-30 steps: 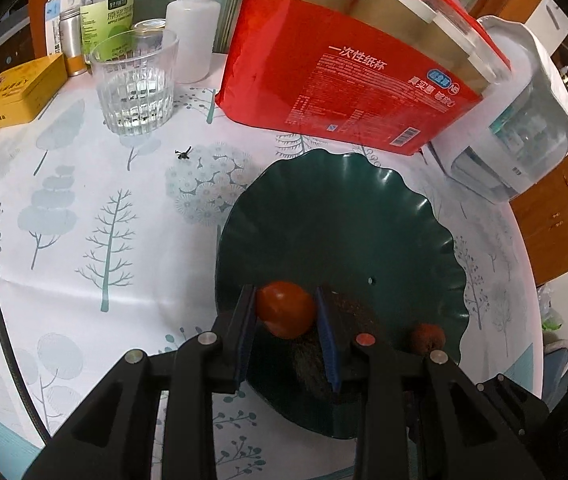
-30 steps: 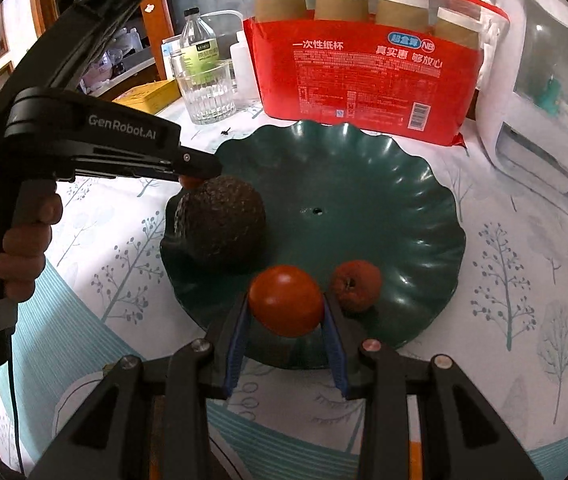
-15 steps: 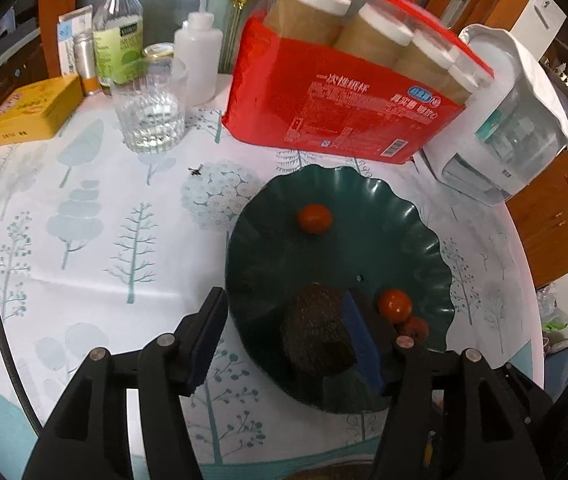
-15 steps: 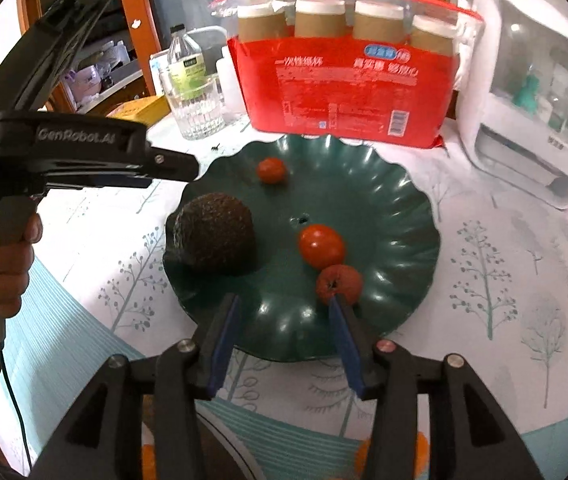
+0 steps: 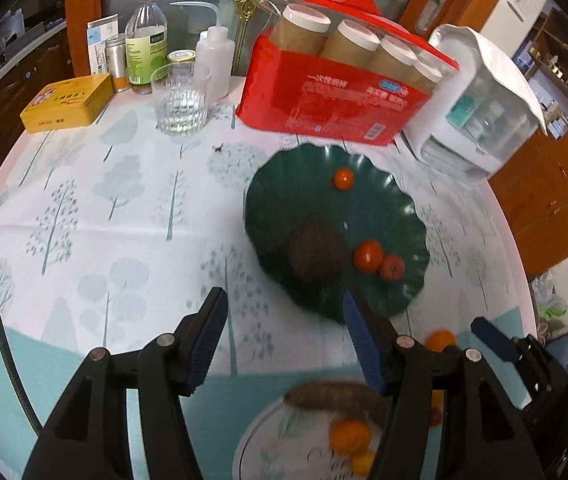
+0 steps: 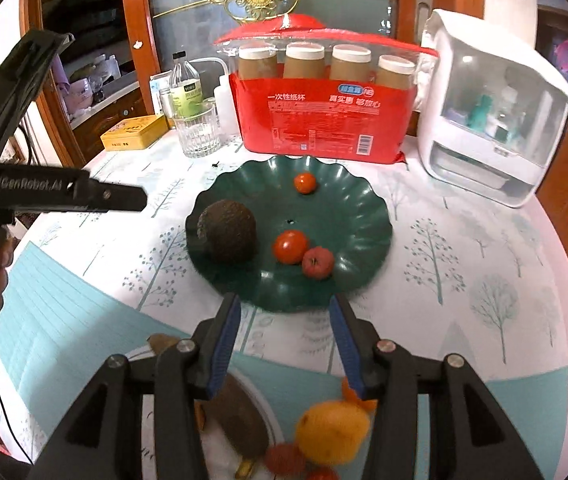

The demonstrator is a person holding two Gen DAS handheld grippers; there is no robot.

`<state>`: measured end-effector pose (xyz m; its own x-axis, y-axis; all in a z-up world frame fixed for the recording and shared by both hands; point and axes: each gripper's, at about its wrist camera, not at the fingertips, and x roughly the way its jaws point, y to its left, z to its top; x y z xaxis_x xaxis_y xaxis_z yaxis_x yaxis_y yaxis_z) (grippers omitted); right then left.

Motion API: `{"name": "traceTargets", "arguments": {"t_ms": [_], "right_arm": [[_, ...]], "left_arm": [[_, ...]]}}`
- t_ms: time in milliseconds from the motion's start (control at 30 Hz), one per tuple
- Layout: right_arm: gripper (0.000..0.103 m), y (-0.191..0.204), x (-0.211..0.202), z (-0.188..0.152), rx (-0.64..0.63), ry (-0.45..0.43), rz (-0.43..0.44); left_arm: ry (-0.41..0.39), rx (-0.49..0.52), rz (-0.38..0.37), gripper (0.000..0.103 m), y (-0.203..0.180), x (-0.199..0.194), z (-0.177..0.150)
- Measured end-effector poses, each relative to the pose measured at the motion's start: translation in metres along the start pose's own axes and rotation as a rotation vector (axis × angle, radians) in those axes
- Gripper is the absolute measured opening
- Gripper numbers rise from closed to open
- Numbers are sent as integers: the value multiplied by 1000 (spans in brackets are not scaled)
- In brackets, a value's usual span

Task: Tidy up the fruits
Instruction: 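Move the right tool back toward the white fruit plate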

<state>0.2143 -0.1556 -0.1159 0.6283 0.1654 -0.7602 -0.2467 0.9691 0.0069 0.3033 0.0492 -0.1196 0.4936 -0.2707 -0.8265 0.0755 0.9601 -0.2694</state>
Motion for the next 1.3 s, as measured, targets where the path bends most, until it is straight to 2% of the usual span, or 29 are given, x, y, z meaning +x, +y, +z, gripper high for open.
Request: {"name": "traceTargets", "arguments": {"t_ms": [333,500,867,1033,1300], "right_arm": [[47,24,-47,-43,45,-4,-28],[47,38,-64,-67,77,1,-58],[47,59,-87,-126,168,42,-107],[47,60,-93,-147,187,65,-107],[47,46,-91,-160,137,81,-93]], "left_arm": [[42,30,-30,59,8,-32,-59],[85,46,-37,59,12,-37,-87],[188,152,-52,59,3,-36,-156],[188,155,-74,59,-3,-40,-174],[194,118,-49,59,-17,-37,-191]]}}
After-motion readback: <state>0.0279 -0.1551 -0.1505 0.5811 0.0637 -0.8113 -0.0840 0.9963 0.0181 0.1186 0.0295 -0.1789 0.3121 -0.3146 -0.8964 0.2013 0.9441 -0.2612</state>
